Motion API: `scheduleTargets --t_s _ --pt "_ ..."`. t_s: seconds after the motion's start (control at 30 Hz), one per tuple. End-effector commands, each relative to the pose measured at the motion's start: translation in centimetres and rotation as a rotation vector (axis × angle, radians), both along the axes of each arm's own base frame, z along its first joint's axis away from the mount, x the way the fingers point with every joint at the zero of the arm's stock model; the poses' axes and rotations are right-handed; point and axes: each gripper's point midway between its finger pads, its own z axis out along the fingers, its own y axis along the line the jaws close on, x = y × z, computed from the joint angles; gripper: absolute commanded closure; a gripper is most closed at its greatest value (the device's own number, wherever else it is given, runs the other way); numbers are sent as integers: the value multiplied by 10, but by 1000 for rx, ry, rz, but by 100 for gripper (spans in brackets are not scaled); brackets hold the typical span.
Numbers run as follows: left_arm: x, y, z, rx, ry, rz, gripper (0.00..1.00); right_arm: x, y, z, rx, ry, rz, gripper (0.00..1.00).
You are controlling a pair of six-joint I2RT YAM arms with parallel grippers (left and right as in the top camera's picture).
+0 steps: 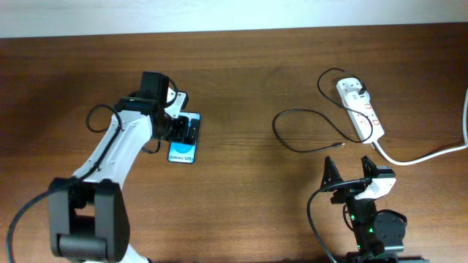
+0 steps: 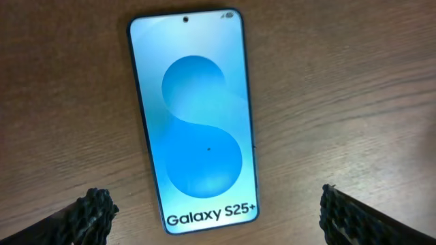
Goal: Plug charger to phone and switch on socket
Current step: 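Move the left gripper over the blue phone and grasp its edge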
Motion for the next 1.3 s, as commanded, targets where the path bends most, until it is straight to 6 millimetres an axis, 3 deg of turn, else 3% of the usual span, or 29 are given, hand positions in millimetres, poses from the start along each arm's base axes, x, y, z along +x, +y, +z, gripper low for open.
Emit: scheduleTargets --t_s 0.0,0.2,0.43,0.6,0.77,0.83,0.9,0.97,1.13,1.17,1.27 --pt "8 1 -16 19 14 12 1 0 1 -2 1 4 0 2" --pt "11 -4 -45 44 49 8 1 0 1 -2 1 4 0 2" --pt "-1 -4 -87 133 143 10 1 0 1 -2 1 4 0 2" --pt "-7 -16 -93 67 181 -2 1 0 1 -2 1 4 0 2" --pt "-14 -15 -97 70 200 -2 0 0 1 -2 1 4 0 2" --pt "-19 -13 -103 72 211 -2 9 0 1 -2 1 4 0 2" --pt "-25 -13 -106 74 223 -2 25 0 1 -2 1 4 0 2" --pt "-27 -14 -107 62 230 -4 33 0 1 -2 1 4 0 2" --pt "-28 -14 -106 64 237 -4 43 0 1 -2 1 4 0 2" --pt "-25 -15 -102 63 234 -4 47 0 1 -2 1 4 0 2" --pt "-14 -17 -85 58 217 5 48 0 1 -2 2 4 0 2"
